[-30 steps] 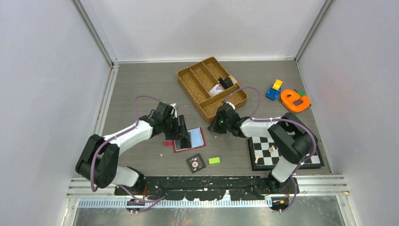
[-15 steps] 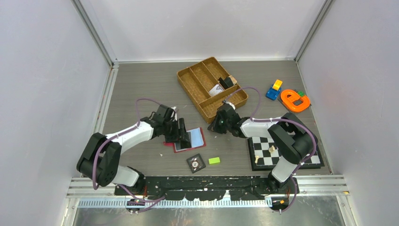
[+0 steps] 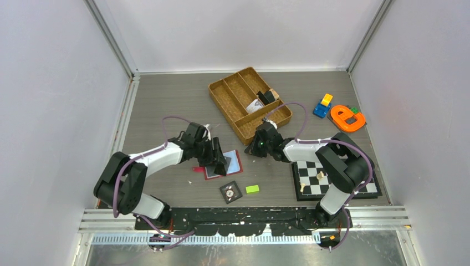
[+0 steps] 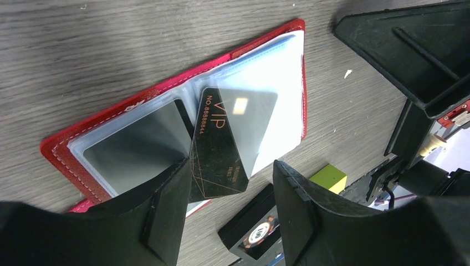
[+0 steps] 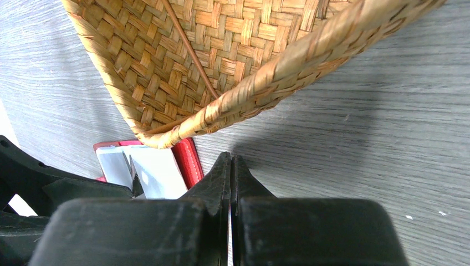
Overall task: Put the credit cards into the card holder
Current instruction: Insert the credit card into the card holder.
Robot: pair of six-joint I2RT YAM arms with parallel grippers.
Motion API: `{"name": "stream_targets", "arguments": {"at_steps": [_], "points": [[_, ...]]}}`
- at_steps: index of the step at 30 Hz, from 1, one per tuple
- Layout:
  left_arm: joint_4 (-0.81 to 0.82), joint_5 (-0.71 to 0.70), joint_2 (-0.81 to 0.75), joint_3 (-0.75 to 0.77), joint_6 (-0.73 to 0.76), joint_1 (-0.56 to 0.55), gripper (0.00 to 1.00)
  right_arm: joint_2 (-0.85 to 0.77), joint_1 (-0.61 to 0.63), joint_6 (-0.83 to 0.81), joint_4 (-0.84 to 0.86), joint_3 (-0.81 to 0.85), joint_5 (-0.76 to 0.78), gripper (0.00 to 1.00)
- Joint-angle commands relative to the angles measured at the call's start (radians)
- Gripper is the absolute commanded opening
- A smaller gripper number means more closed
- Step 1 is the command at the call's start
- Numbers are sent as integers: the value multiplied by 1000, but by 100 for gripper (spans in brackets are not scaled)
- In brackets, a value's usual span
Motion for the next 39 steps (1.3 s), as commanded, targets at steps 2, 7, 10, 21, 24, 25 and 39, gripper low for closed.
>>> {"name": "stream_targets", "arguments": {"at_steps": [2,7,10,21,24,25,39], "points": [[27,5,12,-16,-11,-21,57,15,0,-29,-127,-43,49,0],[-68,-83,-41,5,67,-30,58,13,1,-28,-124,-43,46,1],[-122,-116,-71,28,111,-31,59,6,1,-29,-120,-47,44,0],[-194,-151,-118,44,124,-30,59,-210,5,42,-230,-68,-16,24],[-219,-160,-123,60,135,-13,63,-275,16,97,-219,-78,-51,38],[-228,-152,-121,70,138,-3,64,-287,24,119,-208,-82,-64,41],[-215,-121,-214,40,170,68,67,-183,258,317,4,-77,17,51]]}}
